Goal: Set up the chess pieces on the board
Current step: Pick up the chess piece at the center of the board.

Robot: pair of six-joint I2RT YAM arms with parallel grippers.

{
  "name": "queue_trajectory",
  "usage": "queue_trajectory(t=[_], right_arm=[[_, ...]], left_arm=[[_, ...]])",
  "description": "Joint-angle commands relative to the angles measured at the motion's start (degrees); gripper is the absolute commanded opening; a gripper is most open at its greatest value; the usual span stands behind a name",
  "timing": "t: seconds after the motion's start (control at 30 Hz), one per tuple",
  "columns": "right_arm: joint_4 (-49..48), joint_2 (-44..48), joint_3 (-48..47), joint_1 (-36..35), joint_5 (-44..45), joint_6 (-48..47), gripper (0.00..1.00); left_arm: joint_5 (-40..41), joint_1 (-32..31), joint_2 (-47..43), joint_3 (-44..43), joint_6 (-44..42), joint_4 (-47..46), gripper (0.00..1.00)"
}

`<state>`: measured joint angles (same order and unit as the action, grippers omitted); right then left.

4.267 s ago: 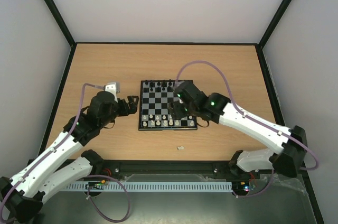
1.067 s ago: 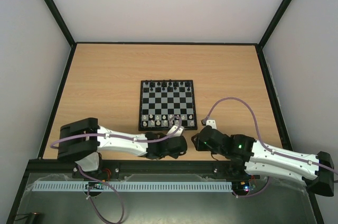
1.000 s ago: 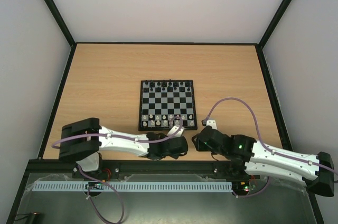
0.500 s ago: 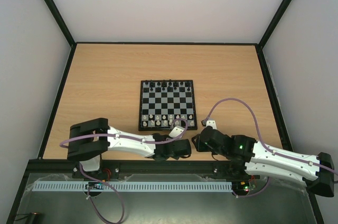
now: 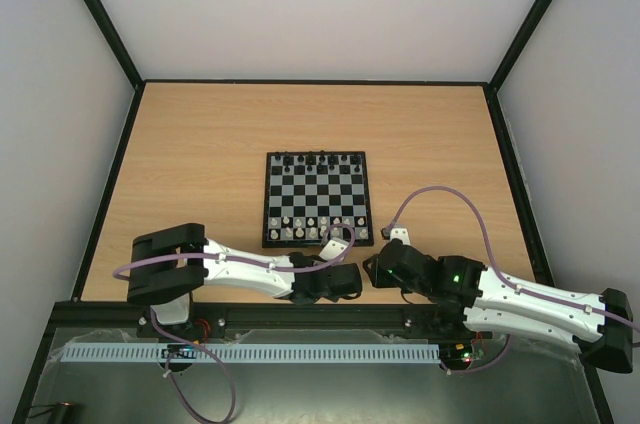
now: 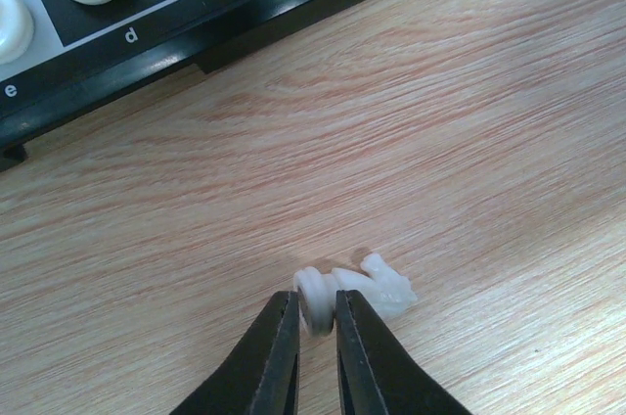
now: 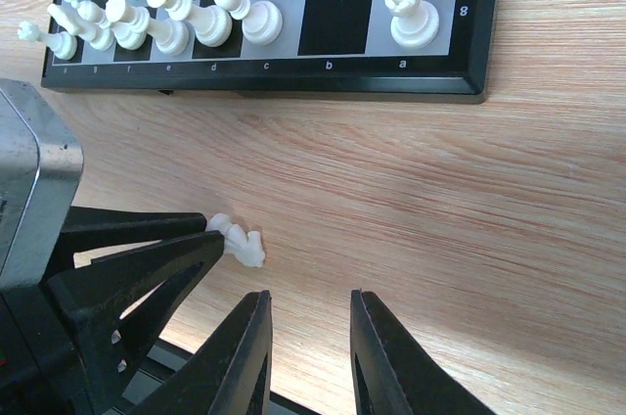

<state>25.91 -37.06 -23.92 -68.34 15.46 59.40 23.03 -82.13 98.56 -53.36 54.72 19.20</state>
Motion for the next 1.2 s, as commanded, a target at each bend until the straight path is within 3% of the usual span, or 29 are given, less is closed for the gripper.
queue_trajectory(t=[0.0,0.13,0.47,0.57,0.73,0.83,1.17], right_arm=[[2.13,0.6,0.72,-0.31,0.49,0.02,0.24],[2.13,0.5,0.64,-0.31,0.52,0.06,0.24],[0.57,-0.59,0.58,-0.31,-0.82,-0.43,0.24],[-1.52,-2.55,0.41,-0.31,-2.15,-1.0,0.25],[-4.94,-1.87,0.21,-0.31,-2.59,-1.51,0.41],[-8.06,1.05,0.27,-0.31,-3.22,-1.81,0.45],[-21.92,0.32,0.6,-0.22,-8.56,-0.65,0.4]], left_arm=[[1.3,-0.58,0.6,-0.51,0.58,0.54,0.1],[1.88,-0.59,-0.18,0.02,0.88,0.3,0.03],[3.98,-0.49,-5.91,4.1,2.37,-2.07,0.03],[4.47,-0.28,-9.73,6.51,2.99,-3.81,0.02],[6.41,0.27,-17.82,10.92,4.72,-5.84,0.02],[7.26,0.7,-23.9,14.41,5.75,-8.12,0.02],[10.1,0.92,-40.95,24.53,9.5,-15.09,0.03]])
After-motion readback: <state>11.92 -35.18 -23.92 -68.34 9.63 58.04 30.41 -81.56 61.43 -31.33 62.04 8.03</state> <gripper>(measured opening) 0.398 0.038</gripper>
